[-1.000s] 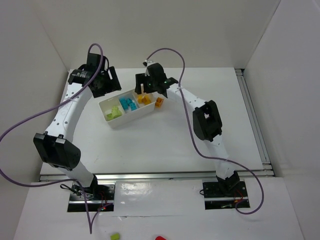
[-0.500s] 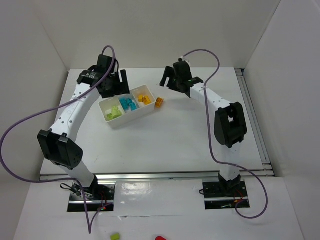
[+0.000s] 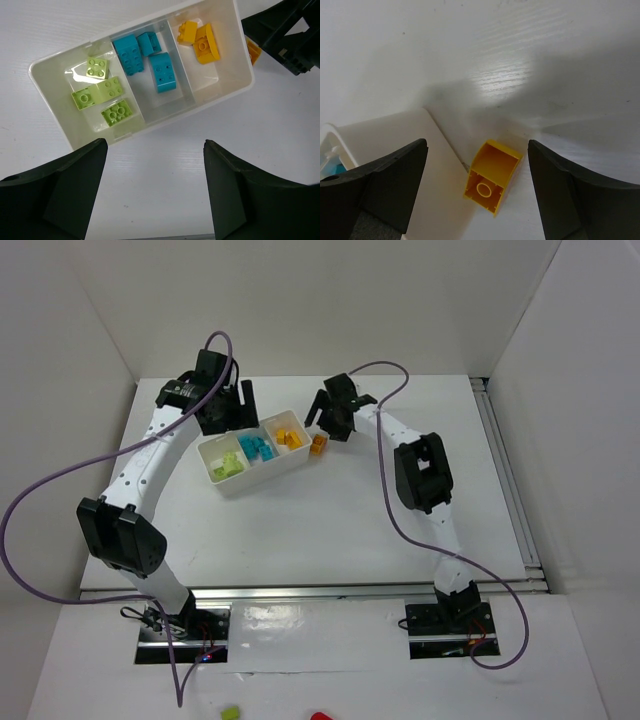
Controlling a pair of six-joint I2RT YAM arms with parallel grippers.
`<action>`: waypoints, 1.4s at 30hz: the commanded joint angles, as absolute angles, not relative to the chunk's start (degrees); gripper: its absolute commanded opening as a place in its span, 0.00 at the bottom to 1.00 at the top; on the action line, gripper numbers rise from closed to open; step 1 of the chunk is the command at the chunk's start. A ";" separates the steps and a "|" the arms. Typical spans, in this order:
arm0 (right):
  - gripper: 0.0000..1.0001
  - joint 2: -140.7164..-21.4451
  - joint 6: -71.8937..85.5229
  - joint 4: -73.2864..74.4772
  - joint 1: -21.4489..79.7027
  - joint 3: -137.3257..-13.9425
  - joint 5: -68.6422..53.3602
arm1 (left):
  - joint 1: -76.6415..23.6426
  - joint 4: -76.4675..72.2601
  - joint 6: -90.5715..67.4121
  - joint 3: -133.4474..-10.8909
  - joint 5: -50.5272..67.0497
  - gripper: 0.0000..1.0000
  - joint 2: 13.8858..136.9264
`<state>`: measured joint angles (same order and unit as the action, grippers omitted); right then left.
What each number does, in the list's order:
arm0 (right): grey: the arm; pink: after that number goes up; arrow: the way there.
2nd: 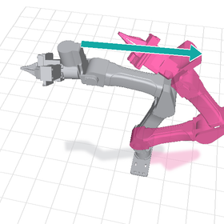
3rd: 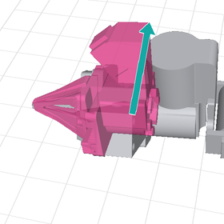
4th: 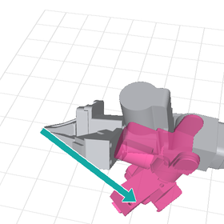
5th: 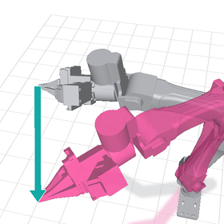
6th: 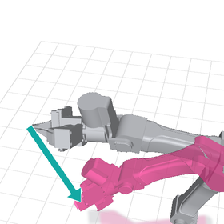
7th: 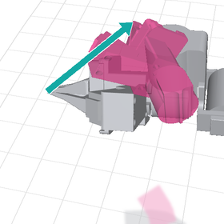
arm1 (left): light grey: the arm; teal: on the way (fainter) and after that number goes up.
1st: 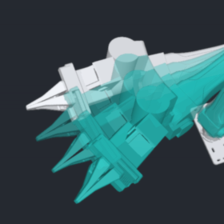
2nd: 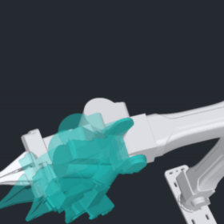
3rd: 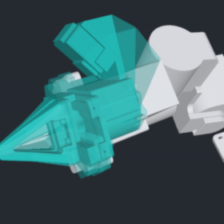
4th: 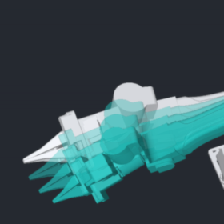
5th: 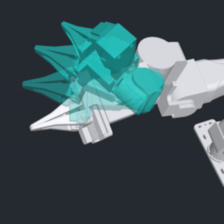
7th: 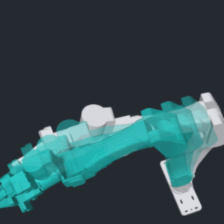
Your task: Sort the legos into containers by color
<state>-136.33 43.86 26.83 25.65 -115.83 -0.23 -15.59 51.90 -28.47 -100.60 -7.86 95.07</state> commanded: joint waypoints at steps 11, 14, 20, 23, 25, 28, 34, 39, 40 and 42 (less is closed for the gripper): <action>0.76 -133.51 45.53 31.64 27.33 -111.71 6.50 | -15.30 49.48 -28.83 -101.25 -14.68 0.87 91.49; 0.52 -132.11 45.53 31.64 27.33 -110.40 6.50 | -15.29 48.96 -28.83 -101.77 -14.68 0.87 91.49; 0.32 -125.87 44.13 30.77 26.81 -106.97 8.52 | -14.24 48.96 -28.83 -102.30 -15.82 0.87 92.02; 0.32 -121.83 41.67 30.23 26.19 -105.65 10.45 | -13.62 48.96 -28.83 -102.30 -15.82 0.87 92.02; 0.31 -119.55 39.56 29.63 25.66 -105.64 10.46 | -13.10 48.96 -28.83 -102.30 -15.82 0.87 92.02; 0.31 -118.05 37.02 28.92 26.45 -105.64 9.58 | -13.10 48.96 -28.83 -102.30 -15.82 0.87 92.02; 0.31 -121.97 33.75 27.60 31.37 -114.51 6.69 | -13.10 48.96 -28.83 -102.30 -15.82 0.87 92.02; 0.31 -131.20 33.22 30.56 33.49 -130.11 4.22 | -13.10 48.96 -28.83 -102.30 -15.82 0.87 91.49; 0.31 -132.61 33.22 30.59 33.49 -132.17 2.48 | -13.10 48.96 -28.83 -102.30 -15.82 0.87 90.97; 0.49 -134.56 32.70 29.98 34.01 -134.46 1.85 | -13.10 48.96 -28.83 -101.69 -15.82 0.87 90.97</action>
<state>-131.96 34.15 29.65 33.82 -130.15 3.99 -13.19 49.80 -28.71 -100.60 -15.20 93.60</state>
